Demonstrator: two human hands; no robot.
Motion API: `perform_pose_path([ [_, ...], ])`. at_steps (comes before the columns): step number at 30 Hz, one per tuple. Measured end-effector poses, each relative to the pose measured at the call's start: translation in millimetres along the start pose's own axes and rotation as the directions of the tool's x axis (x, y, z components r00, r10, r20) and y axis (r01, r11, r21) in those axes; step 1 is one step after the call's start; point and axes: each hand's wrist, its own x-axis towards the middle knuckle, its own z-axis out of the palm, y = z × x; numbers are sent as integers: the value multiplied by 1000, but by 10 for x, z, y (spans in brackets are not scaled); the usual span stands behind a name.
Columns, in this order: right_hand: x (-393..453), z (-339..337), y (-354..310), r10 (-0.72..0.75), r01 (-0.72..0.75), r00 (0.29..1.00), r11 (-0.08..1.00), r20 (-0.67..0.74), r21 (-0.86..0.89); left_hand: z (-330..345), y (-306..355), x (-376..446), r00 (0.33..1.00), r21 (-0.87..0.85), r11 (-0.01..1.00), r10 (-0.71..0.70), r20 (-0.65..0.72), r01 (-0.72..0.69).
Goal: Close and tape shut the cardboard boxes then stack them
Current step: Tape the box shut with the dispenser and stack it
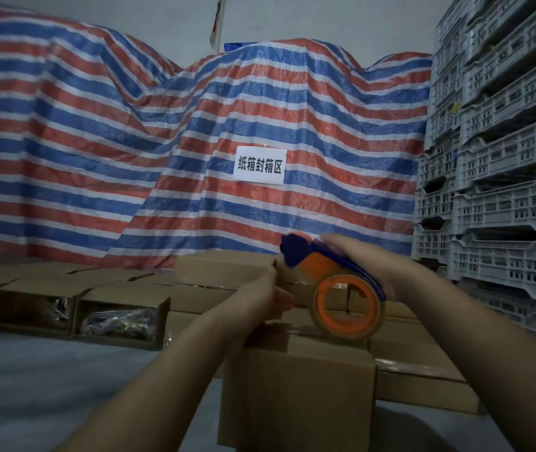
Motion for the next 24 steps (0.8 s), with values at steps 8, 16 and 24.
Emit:
perform_pose_path([
  [8,-25,169,-84,45,-36,995,994,88,-105,-123,37,-81,990,-400,905,-130,54,141],
  [16,-109,245,-165,16,-2,998,976,60,-217,-149,26,-93,992,-487,864,-115,58,129],
  [24,-63,241,-154,17,-8,999,973,38,-230,-126,49,-80,995,-518,850,-89,45,99],
])
